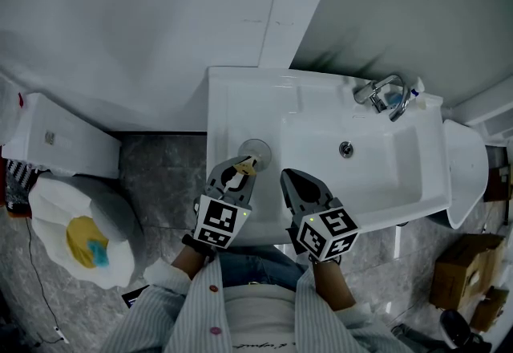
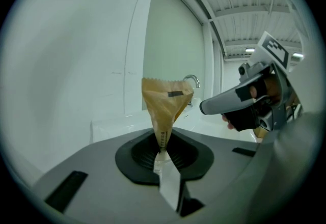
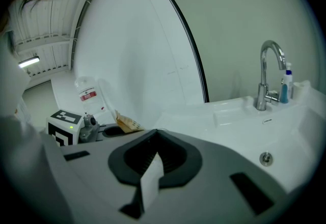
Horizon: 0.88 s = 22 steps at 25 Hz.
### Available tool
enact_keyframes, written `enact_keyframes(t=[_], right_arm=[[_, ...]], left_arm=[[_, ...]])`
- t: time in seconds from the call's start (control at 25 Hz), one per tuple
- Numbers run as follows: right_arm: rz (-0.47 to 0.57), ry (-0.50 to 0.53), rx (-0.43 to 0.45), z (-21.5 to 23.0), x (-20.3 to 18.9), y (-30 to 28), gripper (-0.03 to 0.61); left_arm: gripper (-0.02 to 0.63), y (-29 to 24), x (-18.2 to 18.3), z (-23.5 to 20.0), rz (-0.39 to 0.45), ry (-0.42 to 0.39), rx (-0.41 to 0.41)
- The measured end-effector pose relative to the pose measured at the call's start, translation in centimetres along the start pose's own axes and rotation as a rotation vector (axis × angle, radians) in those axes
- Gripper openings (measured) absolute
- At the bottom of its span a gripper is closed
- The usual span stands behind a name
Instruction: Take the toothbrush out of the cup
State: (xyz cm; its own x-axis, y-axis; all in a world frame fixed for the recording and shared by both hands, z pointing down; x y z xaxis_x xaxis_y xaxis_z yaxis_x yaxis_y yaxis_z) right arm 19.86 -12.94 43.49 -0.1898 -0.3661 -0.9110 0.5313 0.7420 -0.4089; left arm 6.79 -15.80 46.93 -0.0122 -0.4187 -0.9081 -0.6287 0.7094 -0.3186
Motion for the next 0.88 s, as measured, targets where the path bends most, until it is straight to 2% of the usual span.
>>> enact_keyframes(t=[0.4,0.88], right_arm=[[-0.012,0.000,0.000,0.05,0.15,-0.46,0.011],[-0.013,-0.022,-0.042,-0.41,0.64,-0.31,0.011]], left_arm=[[0.041,-0.15,0.07,-0.29,-0.004,0.021,-0.021],[0.038,-0.43,0.72,-0.58,-0.031,0.020,-0.095]])
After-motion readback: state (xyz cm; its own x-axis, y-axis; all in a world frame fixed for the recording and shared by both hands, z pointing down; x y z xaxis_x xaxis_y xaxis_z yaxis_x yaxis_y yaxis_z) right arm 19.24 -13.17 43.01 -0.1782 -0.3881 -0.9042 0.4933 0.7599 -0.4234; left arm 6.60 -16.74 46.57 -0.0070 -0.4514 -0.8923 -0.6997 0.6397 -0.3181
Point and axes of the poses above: the fingertips, and each gripper's own axes: y backward along the fingers, z to its right, x out of its top, the point moved 6 cm from there along y, backward along the fingers, and after that the axes turned 15 degrees about y, right-handed, at the moved point
